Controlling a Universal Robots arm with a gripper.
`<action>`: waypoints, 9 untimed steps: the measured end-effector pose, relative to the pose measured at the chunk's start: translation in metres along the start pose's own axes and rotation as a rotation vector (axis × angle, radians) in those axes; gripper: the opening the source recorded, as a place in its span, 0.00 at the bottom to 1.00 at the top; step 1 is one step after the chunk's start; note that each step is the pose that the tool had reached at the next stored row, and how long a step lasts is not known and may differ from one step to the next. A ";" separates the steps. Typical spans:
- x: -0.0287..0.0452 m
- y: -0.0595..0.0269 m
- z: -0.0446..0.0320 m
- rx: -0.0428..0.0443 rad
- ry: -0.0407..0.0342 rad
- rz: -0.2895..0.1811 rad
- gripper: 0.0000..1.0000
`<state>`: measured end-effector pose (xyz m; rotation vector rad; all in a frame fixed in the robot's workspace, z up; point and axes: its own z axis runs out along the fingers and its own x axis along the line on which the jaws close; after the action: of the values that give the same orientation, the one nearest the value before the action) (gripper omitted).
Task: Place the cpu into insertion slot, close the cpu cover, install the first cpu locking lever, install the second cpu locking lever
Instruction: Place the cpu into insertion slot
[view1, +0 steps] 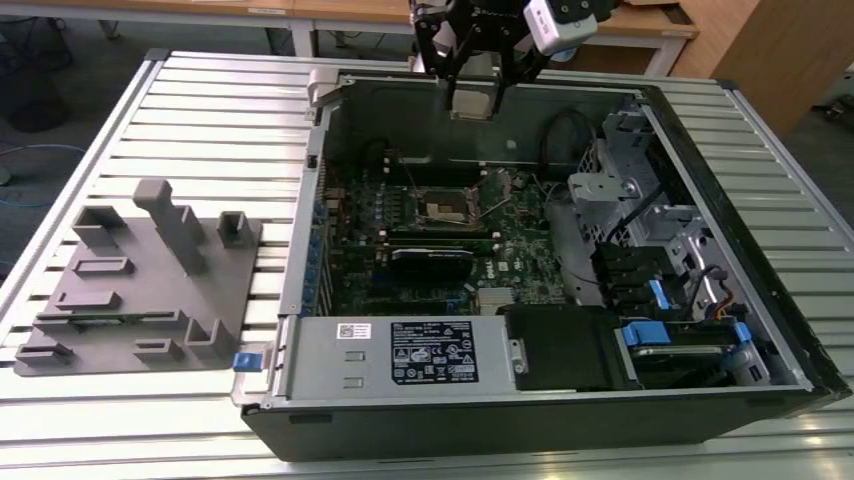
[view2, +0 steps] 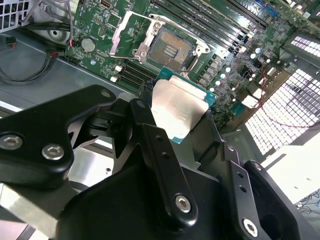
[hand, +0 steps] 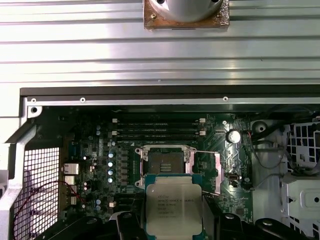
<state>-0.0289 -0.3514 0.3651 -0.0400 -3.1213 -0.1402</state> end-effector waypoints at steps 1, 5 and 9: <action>0.0000 -0.0001 0.0009 -0.0004 -0.0002 0.000 0.54; 0.0011 -0.0007 0.0067 -0.0001 -0.0042 0.000 0.54; 0.0015 -0.0015 0.0132 0.0000 -0.0067 -0.001 0.54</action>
<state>-0.0306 -0.3517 0.3519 -0.0393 -3.1281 -0.1404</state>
